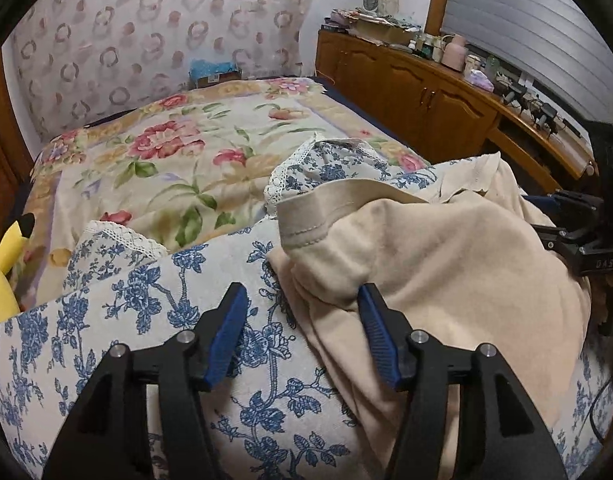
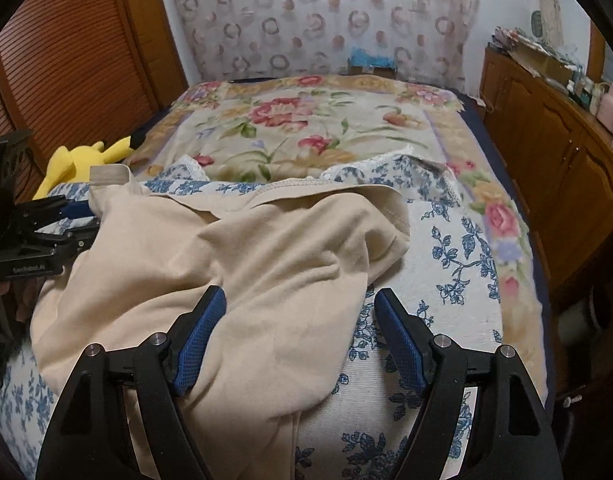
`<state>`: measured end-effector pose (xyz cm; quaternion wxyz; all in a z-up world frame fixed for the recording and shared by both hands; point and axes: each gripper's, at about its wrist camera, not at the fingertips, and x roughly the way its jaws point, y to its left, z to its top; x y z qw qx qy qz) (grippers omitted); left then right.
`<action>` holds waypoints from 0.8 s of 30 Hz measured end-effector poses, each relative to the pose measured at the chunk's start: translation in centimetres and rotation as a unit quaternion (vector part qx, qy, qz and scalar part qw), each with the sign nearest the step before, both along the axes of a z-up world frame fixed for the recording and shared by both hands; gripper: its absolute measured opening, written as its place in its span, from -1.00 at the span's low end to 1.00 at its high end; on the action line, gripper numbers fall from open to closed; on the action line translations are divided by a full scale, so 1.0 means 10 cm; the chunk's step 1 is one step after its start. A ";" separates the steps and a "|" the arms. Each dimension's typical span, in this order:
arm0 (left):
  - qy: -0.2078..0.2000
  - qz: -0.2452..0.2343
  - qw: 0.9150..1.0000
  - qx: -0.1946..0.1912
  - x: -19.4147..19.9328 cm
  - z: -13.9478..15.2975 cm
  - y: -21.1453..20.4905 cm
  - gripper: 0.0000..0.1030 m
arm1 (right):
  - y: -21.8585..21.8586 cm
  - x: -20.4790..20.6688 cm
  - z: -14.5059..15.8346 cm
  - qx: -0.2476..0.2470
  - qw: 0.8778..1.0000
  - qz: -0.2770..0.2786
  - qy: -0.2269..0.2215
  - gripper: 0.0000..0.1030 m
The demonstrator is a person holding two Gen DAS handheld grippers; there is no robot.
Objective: Fold small clothes
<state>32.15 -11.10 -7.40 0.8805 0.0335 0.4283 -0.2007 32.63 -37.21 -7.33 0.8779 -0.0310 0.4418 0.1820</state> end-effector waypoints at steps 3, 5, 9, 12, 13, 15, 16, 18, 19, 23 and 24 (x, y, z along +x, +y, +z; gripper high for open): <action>0.000 0.001 1.000 0.000 0.01 -0.01 0.01 0.13 | -0.01 0.01 -0.03 0.010 1.000 0.001 0.004 0.53; -0.001 0.004 1.000 0.003 0.01 -0.01 0.01 0.13 | -0.01 0.00 -0.05 0.014 1.000 0.002 0.005 0.53; 0.003 0.004 1.000 0.003 0.03 -0.01 0.03 0.13 | 0.01 -0.01 -0.05 0.017 1.000 0.005 0.002 0.53; 0.009 -0.009 1.000 -0.012 0.04 0.00 0.00 -0.01 | 0.00 0.00 -0.05 0.020 1.000 0.012 0.002 0.50; 0.011 -0.014 1.000 -0.018 0.05 0.01 -0.01 -0.12 | 0.01 0.00 -0.05 0.022 1.000 0.015 0.002 0.42; 0.017 -0.020 0.999 -0.027 0.06 0.02 -0.03 -0.30 | 0.03 0.00 -0.04 0.030 0.999 0.026 0.005 0.25; 0.020 -0.023 0.999 -0.029 0.07 0.02 -0.05 -0.36 | 0.04 -0.01 -0.04 0.035 0.999 0.031 0.007 0.16; 0.021 -0.025 0.999 -0.032 0.07 0.04 -0.07 -0.51 | 0.06 -0.01 -0.04 0.043 0.998 0.041 0.010 -0.03; 0.024 -0.028 0.999 -0.039 0.08 0.04 -0.08 -0.64 | 0.07 -0.01 -0.04 0.048 0.998 0.045 0.013 -0.16; 0.020 -0.021 0.998 -0.056 0.05 0.10 -0.04 -0.87 | 0.11 -0.02 -0.03 0.076 0.994 0.079 0.022 -0.65; 0.017 -0.021 0.998 -0.059 0.02 0.13 -0.03 -0.87 | 0.13 -0.04 -0.02 0.070 0.994 0.084 0.016 -0.69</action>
